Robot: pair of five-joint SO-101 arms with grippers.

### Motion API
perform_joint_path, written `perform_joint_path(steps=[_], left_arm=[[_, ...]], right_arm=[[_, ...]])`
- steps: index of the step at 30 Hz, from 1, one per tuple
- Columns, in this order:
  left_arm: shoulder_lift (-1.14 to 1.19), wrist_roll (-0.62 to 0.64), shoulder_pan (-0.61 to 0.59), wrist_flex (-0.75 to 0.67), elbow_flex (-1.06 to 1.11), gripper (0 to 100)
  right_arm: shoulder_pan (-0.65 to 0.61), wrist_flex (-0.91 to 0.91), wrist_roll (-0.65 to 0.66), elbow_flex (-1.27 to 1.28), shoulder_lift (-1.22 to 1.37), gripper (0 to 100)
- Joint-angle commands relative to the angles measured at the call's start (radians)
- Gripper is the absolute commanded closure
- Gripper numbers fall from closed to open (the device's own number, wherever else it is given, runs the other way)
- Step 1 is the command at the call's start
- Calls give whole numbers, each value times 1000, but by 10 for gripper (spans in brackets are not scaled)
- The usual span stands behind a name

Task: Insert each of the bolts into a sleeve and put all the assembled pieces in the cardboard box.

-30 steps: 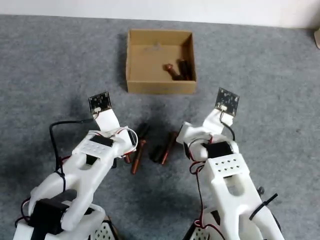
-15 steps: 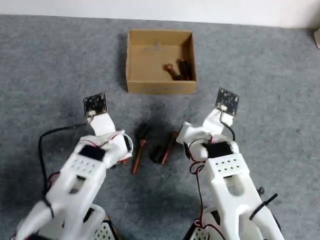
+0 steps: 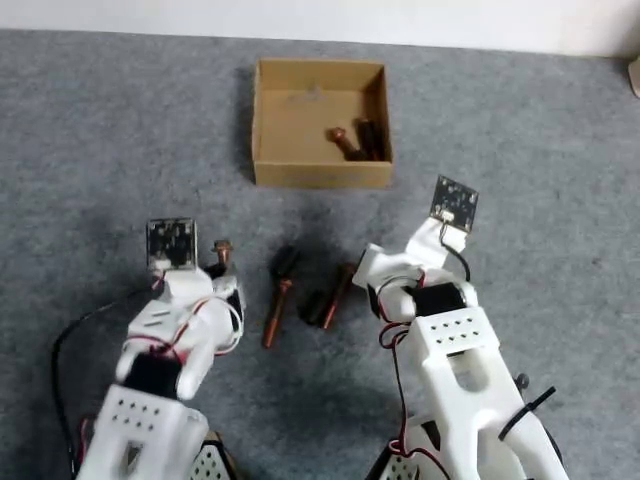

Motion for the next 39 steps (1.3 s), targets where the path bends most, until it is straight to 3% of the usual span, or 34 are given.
perform_joint_path(steps=[1,6,12,17,24,28,32,39], left_arm=[[-216,-6,-12,3,50,994],[-452,-11,-13,5,151,994],[-407,-71,-21,5,133,994],[-414,-63,-128,-2,133,994],[-415,117,-312,-121,142,994],[-414,152,-344,-127,140,994],[-414,152,-343,-126,140,994],[-414,152,-343,-124,142,994]], right_arm=[[8,-19,18,-7,-21,585],[8,-19,18,-5,-21,585],[7,-19,12,-2,-18,585],[-70,-19,17,-1,-13,585],[-194,-19,17,2,-12,585],[-269,-22,17,1,-12,585],[-335,-125,11,13,-10,585],[-338,-371,-38,151,-10,585]])
